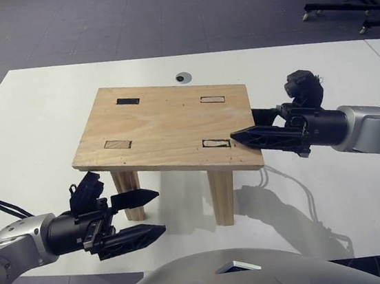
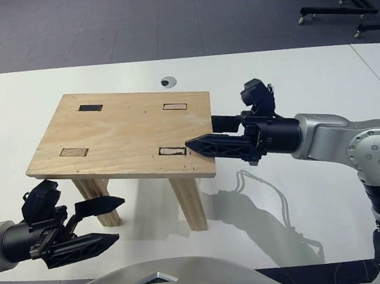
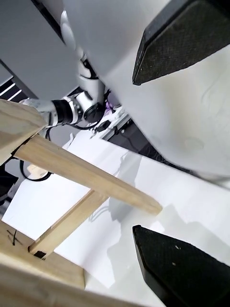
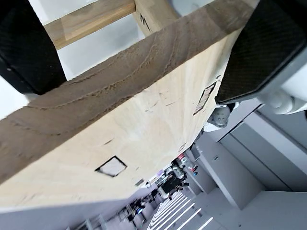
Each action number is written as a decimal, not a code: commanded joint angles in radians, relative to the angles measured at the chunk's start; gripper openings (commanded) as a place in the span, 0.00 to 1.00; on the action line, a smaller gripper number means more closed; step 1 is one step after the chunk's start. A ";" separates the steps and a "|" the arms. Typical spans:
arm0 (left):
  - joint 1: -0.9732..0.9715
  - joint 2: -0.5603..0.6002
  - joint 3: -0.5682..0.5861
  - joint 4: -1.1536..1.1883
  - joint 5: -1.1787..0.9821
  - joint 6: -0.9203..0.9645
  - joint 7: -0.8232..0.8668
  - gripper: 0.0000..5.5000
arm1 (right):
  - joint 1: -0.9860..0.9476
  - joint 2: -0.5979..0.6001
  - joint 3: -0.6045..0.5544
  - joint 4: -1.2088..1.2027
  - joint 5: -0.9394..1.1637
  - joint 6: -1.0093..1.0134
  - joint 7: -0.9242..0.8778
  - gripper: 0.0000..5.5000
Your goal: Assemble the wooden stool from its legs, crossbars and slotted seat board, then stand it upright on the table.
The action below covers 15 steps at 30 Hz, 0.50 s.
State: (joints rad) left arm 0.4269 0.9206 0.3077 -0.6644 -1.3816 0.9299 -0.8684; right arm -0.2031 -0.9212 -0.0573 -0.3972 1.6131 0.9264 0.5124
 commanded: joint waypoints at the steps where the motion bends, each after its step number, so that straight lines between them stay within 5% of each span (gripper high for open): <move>1: -0.041 -0.050 -0.006 0.029 0.085 -0.061 0.042 0.97 | 0.046 0.061 -0.046 0.028 -0.160 -0.065 -0.098 0.98; 8: -0.029 -0.117 -0.004 0.022 0.153 -0.104 0.066 0.97 | 0.036 0.088 -0.168 0.077 -0.268 -0.139 -0.006 0.98; 15: 0.019 -0.169 0.013 -0.038 0.157 -0.147 0.058 0.97 | 0.259 0.038 -0.295 0.204 -0.541 -0.308 0.356 0.98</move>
State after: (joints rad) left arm 0.4224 0.7546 0.3009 -0.6703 -1.2320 0.7981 -0.8051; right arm -0.0556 -0.8312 -0.3285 -0.1926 1.1390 0.6297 0.7385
